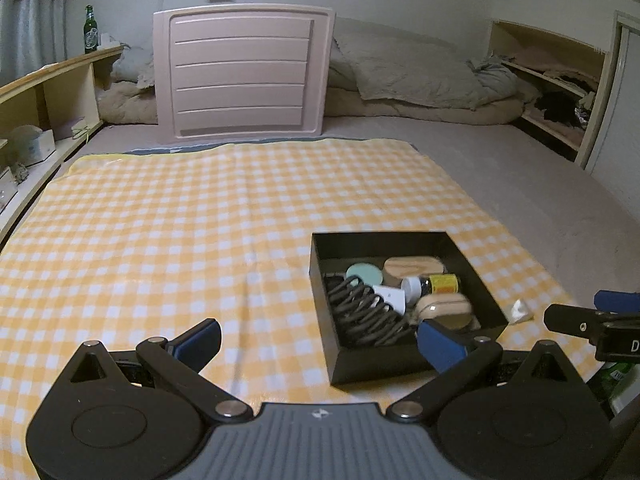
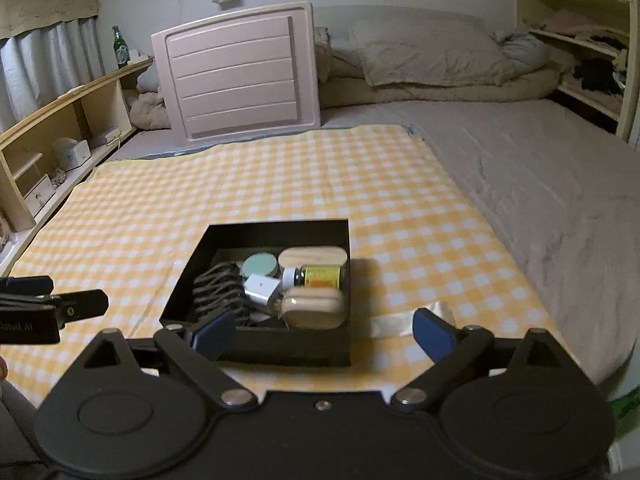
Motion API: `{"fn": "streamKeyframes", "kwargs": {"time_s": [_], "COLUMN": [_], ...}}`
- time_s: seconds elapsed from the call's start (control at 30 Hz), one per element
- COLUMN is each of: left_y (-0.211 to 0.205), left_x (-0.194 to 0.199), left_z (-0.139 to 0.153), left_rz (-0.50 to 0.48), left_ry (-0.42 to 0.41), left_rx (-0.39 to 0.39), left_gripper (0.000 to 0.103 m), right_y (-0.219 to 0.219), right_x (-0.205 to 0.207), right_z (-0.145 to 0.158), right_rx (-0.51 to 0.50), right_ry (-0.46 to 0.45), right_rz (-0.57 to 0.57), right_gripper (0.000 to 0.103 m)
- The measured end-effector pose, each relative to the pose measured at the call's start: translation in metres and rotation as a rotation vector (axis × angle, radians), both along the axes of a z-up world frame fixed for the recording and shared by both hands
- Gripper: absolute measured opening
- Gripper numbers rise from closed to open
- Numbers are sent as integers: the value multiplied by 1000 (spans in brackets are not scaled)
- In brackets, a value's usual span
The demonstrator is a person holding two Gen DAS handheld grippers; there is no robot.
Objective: Organize rigid objects
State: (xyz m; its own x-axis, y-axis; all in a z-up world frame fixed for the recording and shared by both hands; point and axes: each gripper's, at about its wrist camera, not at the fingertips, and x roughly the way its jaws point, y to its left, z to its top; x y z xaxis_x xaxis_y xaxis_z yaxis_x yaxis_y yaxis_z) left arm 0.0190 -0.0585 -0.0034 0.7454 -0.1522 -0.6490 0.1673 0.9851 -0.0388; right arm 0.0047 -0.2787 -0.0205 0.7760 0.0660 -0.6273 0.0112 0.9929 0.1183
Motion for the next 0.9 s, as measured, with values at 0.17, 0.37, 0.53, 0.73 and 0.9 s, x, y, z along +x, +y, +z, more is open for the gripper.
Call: {"fn": "streamKeyframes", "kwargs": {"time_s": [0.17,0.37,0.53,0.73,0.9], "left_y": [2,4,4,4,3], "left_x": [-10,-14,-17,-17,-17], "left_z": [-8,-14,-15,-15,-15], "left_rz": [31,46,42,38,40], "left_ry": [-24,-21,-33,-28,-29], "left_rx": [23,33,48,48,51], "left_gripper": [103,103,103,103,103], "right_y": [6,13,15,14,15], "right_x": [-8,-12,-12,-11,-11], "right_z": [-6,-8,-8,-10,-11], "right_rx": [-28,-50,-83,-85,-88], "right_ry": [-3,-24,-41,-36,-36], "right_rz": [-6,1,-2,-8,-6], "right_gripper": [97,100,101,101,101]}}
